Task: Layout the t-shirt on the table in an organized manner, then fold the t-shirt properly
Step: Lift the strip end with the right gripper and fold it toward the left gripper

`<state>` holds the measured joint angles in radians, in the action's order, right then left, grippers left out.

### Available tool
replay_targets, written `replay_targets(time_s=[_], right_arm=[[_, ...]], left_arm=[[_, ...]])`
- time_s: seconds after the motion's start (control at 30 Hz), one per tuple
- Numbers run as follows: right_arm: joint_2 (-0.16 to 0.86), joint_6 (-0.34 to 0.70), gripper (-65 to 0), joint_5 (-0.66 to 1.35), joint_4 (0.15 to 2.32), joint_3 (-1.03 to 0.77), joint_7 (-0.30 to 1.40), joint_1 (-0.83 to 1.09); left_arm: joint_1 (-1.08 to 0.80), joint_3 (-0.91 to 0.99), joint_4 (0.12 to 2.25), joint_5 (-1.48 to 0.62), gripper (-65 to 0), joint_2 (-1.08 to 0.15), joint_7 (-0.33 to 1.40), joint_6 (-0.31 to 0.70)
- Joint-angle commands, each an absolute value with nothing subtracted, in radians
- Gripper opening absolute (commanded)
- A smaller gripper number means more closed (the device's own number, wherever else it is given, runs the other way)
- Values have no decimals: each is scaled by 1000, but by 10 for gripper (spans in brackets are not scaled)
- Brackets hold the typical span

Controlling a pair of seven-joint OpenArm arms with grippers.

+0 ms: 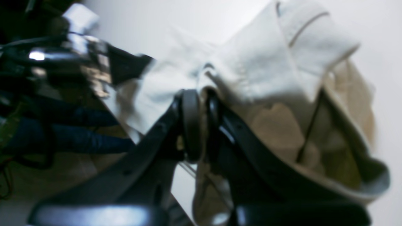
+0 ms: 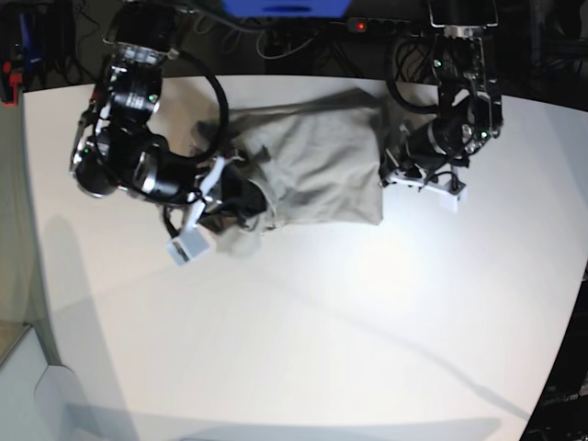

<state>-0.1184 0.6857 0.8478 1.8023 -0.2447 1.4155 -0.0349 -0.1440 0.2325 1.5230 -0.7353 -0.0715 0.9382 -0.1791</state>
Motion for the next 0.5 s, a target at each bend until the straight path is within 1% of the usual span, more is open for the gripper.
replay_targets(time_s=[0.0,0.1,0.37,0.47], right_arm=[[-136,698,-650,886,1822,-226,1396,-45],[-157,698,-650,886,1822,-159,1396,-44],[-157,698,-650,881,1811,13,1396,-16],[-157,698,-650,883,1811,50,1351,-18]], left_arm=[[-150,232,1526,-722,-649,-77,966,-200],[-150,232,1526,-722,-649,-77,966,-199],[-151,231,1529,-730,-649,-76,966,-197],[-153,231,1529,-731,-649,-76,966,-197]])
